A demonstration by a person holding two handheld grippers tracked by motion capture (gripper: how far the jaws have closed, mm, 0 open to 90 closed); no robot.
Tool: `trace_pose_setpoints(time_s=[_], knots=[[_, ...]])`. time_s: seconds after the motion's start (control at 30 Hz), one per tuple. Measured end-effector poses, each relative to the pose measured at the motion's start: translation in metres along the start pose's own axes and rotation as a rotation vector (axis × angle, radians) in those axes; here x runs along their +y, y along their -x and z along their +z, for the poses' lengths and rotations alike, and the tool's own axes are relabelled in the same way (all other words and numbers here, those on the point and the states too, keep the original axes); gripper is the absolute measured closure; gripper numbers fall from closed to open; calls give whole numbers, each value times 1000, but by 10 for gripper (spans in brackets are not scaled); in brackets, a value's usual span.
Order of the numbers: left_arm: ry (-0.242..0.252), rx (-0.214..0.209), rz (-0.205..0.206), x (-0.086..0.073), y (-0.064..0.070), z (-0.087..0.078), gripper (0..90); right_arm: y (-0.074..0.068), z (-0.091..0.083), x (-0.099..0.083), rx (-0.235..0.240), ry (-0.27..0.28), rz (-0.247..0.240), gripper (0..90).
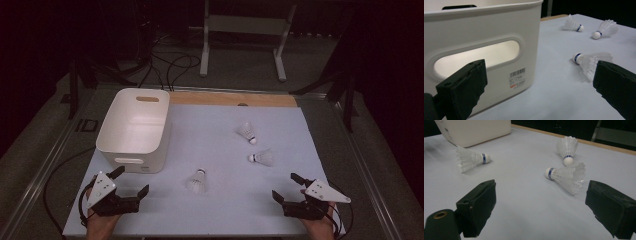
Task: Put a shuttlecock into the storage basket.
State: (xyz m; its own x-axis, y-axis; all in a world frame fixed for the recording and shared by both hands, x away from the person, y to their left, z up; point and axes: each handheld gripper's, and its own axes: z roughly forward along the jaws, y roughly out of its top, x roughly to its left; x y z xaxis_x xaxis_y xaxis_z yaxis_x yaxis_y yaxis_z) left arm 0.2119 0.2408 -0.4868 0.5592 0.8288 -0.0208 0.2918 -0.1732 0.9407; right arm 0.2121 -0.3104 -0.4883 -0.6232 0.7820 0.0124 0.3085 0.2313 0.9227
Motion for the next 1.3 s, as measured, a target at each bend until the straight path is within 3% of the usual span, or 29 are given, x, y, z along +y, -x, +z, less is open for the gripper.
trace_pose_setpoints(time_s=[0.3,0.7,1.3], knots=[[9,17,-31,-2,-3,-1,0,-1,3,0,0,-9,3,97],[-17,37,-14,-3,1,2,0,3,3,6,-20,-15,31,97],[-21,48,-14,-4,2,3,0,7,8,28,-36,-42,3,93]])
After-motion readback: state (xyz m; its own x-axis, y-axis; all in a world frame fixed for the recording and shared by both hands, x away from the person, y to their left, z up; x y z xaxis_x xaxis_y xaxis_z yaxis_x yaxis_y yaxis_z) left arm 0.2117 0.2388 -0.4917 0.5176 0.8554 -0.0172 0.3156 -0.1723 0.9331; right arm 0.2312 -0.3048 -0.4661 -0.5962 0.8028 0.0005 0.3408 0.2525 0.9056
